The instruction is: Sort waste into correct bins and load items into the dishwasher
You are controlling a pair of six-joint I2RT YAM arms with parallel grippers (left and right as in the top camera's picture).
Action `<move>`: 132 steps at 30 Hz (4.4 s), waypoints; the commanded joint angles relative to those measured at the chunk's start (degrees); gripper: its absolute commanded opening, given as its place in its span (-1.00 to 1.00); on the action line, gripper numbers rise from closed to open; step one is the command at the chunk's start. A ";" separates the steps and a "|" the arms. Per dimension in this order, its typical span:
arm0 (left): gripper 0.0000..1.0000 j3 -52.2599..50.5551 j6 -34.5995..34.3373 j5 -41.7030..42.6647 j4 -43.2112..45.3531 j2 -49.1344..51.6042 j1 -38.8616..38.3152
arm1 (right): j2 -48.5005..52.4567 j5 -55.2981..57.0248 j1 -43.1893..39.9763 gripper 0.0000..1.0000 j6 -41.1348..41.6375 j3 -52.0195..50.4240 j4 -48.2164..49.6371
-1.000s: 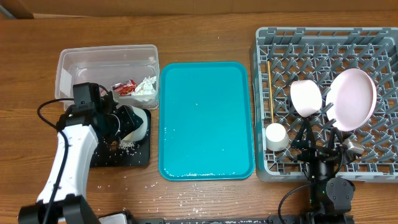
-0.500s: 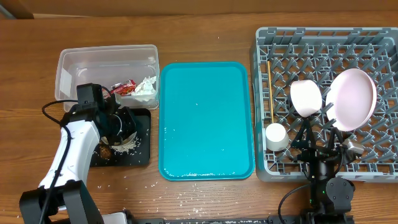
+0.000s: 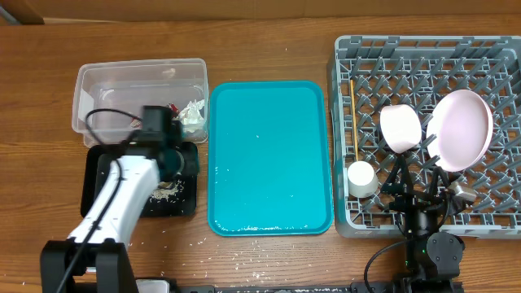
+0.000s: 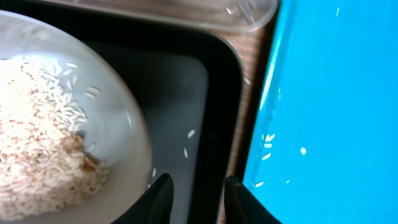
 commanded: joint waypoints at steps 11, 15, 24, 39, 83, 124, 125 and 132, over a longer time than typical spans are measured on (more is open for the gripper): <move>-0.46 3.28 -4.37 -10.62 -3.98 -3.61 -3.28 | -0.48 0.07 -0.24 1.00 0.24 -0.61 0.33; -0.33 2.75 -4.26 -14.69 -4.55 -3.08 -3.28 | -0.48 0.07 -0.24 1.00 0.24 -0.61 0.33; -0.34 2.34 -2.97 -13.90 -0.50 6.21 -3.39 | -0.48 0.07 -0.24 1.00 0.24 -0.61 0.33; -0.92 3.82 -6.82 -10.12 -0.68 8.22 -3.39 | -0.48 0.07 -0.24 1.00 0.26 -0.61 0.33; -0.92 -4.37 70.71 83.38 -25.66 9.18 48.78 | -0.48 0.07 -0.24 1.00 0.26 -0.61 0.31; -0.88 22.91 -32.24 37.05 75.10 19.10 -29.90 | -0.48 0.07 -0.24 1.00 0.24 -0.61 0.33; -0.88 23.54 -34.34 37.05 77.66 21.40 -30.56 | -0.48 0.07 -0.24 1.00 0.24 -0.61 0.31; -0.91 36.20 -54.18 40.61 99.56 43.56 -32.02 | -0.48 0.07 -0.24 1.00 0.24 -0.61 0.31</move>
